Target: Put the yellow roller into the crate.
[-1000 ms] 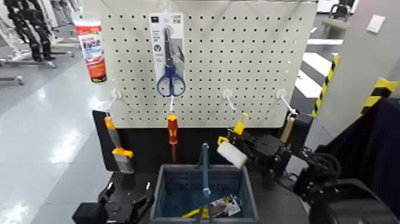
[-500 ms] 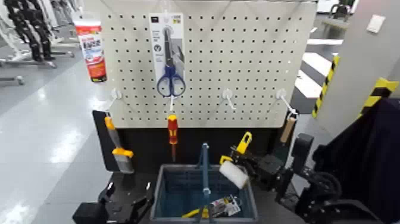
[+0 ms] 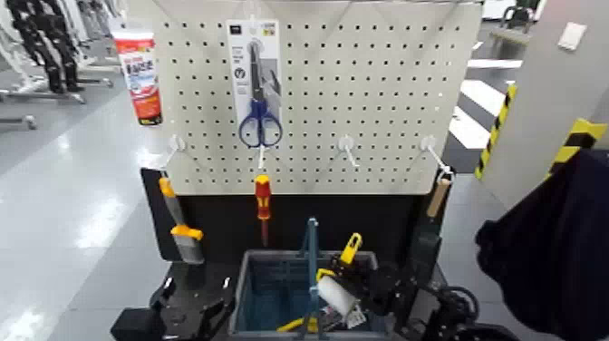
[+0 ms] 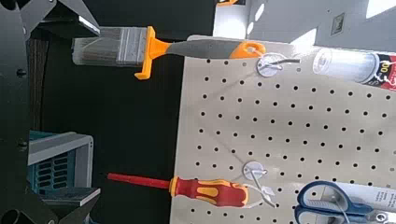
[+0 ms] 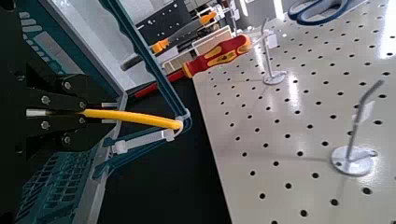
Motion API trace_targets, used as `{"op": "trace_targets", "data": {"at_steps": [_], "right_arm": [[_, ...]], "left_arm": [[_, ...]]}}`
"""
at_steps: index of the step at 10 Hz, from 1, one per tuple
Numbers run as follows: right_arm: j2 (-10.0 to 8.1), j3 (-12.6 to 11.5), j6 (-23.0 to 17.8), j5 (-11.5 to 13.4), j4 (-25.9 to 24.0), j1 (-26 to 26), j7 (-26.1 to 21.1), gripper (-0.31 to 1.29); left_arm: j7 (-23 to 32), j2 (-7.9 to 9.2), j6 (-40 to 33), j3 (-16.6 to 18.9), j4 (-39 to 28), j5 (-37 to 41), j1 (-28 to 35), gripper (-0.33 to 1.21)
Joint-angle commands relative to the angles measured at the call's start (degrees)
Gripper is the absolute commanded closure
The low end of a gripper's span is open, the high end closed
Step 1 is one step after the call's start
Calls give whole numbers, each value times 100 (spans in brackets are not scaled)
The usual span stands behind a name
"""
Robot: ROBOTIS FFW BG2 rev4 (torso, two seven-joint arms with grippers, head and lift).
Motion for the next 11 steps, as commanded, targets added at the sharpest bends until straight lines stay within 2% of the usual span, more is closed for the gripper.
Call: {"op": "trace_targets", "data": {"at_steps": [1, 3, 5, 7, 11], "right_arm": [[11, 146, 52, 11, 146, -95, -36, 126], [2, 146, 52, -6, 119, -95, -18, 113], [2, 102, 113, -24, 102, -95, 61, 55], [-24, 23, 298, 196, -92, -87, 122, 3], [-42, -223, 421, 565, -531, 80, 61, 4]], "left_arm": [[0, -8, -9, 9, 0, 1, 6, 11], [0, -8, -18, 18, 0, 1, 6, 11], [0, -8, -26, 18, -9, 1, 6, 11], [0, -8, -26, 27, -9, 1, 15, 11], [0, -8, -35, 27, -18, 1, 15, 11]]}}
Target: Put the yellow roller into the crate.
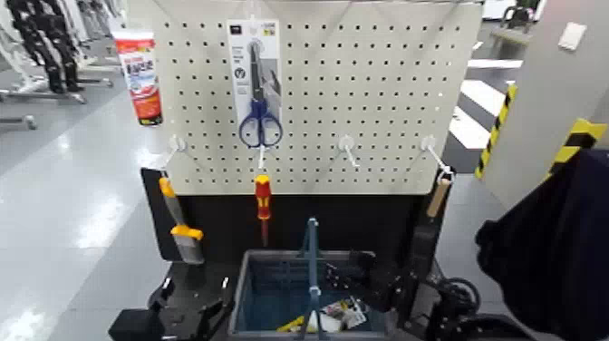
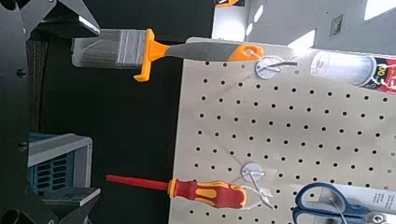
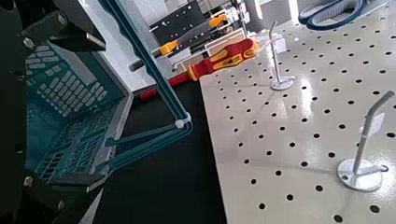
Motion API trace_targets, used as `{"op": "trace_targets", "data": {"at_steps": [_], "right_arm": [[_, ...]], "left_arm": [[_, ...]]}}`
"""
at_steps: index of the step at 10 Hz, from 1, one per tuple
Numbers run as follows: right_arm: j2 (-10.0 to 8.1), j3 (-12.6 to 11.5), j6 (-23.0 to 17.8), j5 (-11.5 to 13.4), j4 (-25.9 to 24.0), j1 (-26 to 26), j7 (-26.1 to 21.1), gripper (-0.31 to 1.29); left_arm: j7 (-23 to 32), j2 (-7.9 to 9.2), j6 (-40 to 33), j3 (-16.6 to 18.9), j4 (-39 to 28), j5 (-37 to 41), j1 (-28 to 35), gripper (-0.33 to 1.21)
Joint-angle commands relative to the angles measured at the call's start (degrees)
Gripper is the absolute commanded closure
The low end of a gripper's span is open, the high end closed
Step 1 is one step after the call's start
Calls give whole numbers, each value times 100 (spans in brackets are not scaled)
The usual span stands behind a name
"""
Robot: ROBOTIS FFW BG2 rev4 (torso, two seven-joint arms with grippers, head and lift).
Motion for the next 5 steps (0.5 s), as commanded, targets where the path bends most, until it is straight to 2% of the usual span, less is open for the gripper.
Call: {"op": "trace_targets", "data": {"at_steps": [1, 5], "right_arm": [[-8, -179, 52, 288, -409, 179, -157, 4], [62, -372, -141, 921, -1613, 891, -1027, 10]], "left_arm": [[0, 0, -7, 0, -8, 0, 0, 11], [0, 0, 2, -9, 0, 0, -9, 11]]}}
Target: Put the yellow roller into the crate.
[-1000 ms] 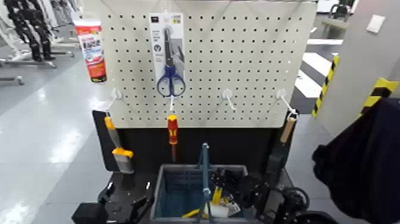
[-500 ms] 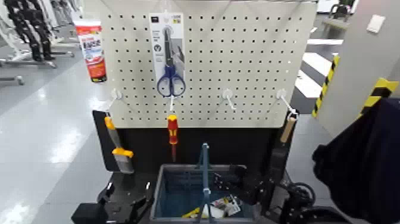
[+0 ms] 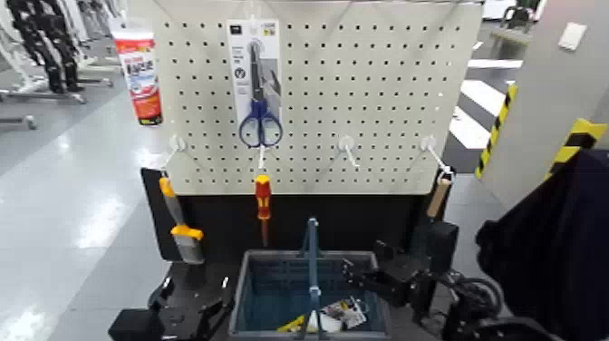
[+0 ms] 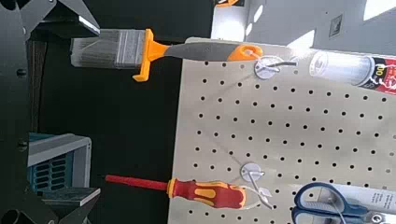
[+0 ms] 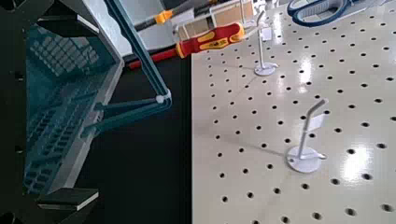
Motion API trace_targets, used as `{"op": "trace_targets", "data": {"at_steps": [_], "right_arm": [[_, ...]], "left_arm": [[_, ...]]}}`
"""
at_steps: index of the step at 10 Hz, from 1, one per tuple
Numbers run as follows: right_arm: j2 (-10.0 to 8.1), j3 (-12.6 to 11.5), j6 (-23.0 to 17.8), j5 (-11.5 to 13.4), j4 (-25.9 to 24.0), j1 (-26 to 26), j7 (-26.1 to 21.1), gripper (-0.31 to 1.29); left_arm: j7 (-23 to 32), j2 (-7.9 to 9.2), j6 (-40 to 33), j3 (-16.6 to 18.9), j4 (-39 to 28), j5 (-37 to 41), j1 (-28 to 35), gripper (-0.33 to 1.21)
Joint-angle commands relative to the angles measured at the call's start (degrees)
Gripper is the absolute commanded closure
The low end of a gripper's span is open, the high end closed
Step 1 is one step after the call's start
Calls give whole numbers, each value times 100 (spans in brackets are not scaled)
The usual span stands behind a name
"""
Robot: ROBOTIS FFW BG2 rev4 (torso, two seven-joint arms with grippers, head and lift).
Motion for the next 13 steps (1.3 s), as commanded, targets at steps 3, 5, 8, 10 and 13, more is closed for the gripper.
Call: {"op": "trace_targets", "data": {"at_steps": [3, 5, 8, 10, 13], "right_arm": [[243, -220, -605, 668, -1181, 1066, -1259, 11], [314, -202, -789, 888, -1410, 1400, -1672, 11], [428, -220, -1484, 888, -1454, 1874, -2085, 11], [490, -202, -1879, 897, -1471, 2191, -2463, 12], [498, -53, -2117, 1046, -1506, 2472, -2973, 12]], "left_arm": [[0, 9, 11, -13, 9, 0, -18, 11], [-9, 35, 19, -31, 9, 0, -35, 11], [-17, 53, 28, -48, 9, 0, -35, 11], [-17, 62, 28, -48, 0, 0, -26, 11], [-17, 62, 28, -39, 0, 9, -18, 11]]}}
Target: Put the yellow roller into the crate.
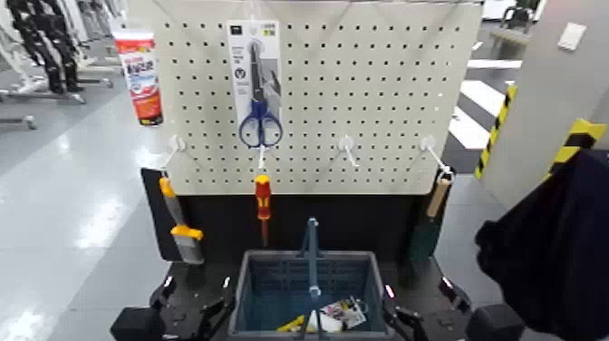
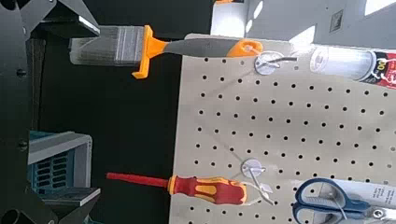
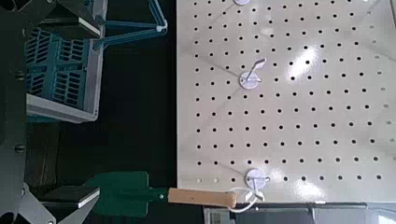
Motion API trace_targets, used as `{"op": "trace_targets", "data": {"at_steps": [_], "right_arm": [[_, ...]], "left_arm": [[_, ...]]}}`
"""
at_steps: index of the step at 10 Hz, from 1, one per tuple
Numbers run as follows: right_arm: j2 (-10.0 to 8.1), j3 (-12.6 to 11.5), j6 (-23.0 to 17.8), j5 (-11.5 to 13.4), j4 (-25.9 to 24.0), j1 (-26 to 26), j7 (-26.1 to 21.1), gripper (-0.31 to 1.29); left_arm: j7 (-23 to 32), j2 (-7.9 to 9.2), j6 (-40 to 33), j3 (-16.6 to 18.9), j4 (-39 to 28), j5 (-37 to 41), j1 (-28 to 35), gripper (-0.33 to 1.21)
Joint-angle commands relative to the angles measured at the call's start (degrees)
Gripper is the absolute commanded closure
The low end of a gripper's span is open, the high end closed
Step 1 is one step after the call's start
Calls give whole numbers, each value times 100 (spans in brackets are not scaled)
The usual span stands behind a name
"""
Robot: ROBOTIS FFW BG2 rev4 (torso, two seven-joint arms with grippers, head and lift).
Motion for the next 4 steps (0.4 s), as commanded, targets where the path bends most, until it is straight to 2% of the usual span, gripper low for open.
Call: {"op": "trace_targets", "data": {"at_steps": [1, 4], "right_arm": [[1, 69, -79, 88, -47, 165, -129, 12], [1, 60, -44, 167, -109, 261, -138, 13]], "left_arm": [[-2, 0, 0, 12, 0, 6, 12, 11], [7, 0, 9, 3, -9, 6, 20, 11]]}}
